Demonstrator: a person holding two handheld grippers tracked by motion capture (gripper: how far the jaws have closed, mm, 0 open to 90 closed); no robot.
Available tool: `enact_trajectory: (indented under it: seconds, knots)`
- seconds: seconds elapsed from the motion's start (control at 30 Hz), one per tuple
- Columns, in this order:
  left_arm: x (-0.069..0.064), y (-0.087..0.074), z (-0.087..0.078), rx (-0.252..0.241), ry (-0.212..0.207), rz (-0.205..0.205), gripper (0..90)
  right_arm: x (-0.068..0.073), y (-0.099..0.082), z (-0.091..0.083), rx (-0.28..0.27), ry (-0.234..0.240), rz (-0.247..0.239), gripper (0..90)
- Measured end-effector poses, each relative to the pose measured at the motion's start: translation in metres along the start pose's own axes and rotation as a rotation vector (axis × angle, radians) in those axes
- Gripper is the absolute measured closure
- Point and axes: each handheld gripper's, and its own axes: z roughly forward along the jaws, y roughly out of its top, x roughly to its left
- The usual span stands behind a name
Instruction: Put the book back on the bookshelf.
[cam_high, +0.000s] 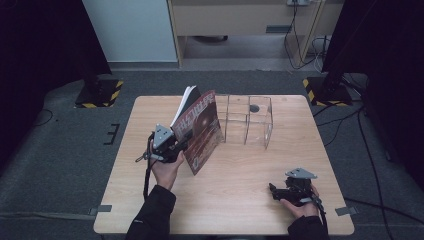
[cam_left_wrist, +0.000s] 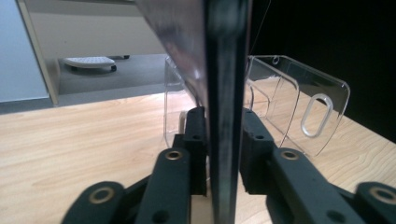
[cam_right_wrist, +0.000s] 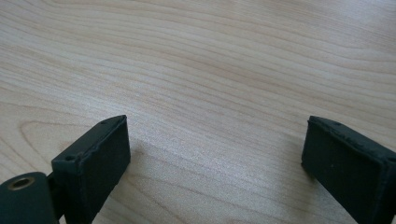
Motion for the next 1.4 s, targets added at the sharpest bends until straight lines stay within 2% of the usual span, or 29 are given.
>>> enact_trajectory:
  seconds: [0.13, 0.23, 0.37, 0.53, 0.77, 0.9, 1.0, 1.13, 1.2, 1.4]
  knots:
    - [0.002, 0.011, 0.003, 0.000, 0.014, -0.012, 71.6, 0.000, 0.000, 0.000, -0.001, -0.001, 0.000, 8.1]
    - [0.004, 0.017, 0.004, 0.007, 0.020, -0.033, 78.9, 0.000, 0.000, 0.000, -0.002, -0.001, 0.000, 8.1]
    - [0.004, 0.019, 0.006, 0.011, 0.022, -0.060, 83.1, 0.000, 0.000, 0.000, -0.002, -0.001, 0.000, 8.1]
    - [0.002, 0.020, 0.011, -0.021, 0.038, -0.085, 83.5, 0.000, 0.000, 0.000, -0.001, 0.001, -0.001, 8.1]
    - [-0.007, 0.034, 0.029, -0.066, 0.060, -0.051, 83.5, 0.000, 0.000, 0.000, -0.001, -0.001, 0.000, 8.1]
    - [-0.006, 0.044, 0.041, -0.096, 0.058, -0.069, 83.5, 0.000, 0.000, 0.000, 0.000, 0.001, 0.000, 8.1]
    - [-0.007, 0.048, 0.054, -0.108, 0.079, -0.065, 83.6, 0.000, 0.000, 0.000, 0.000, 0.001, 0.000, 8.1]
    - [-0.007, 0.048, 0.069, -0.121, 0.105, -0.065, 83.5, 0.000, 0.000, 0.000, 0.000, 0.001, 0.000, 8.0]
    - [-0.007, 0.046, 0.075, -0.123, 0.102, -0.075, 83.5, 0.000, 0.000, 0.000, 0.000, 0.002, 0.000, 8.0]
    - [-0.005, 0.040, 0.086, -0.123, 0.124, -0.086, 83.5, 0.000, 0.000, 0.000, -0.001, 0.002, 0.001, 8.0]
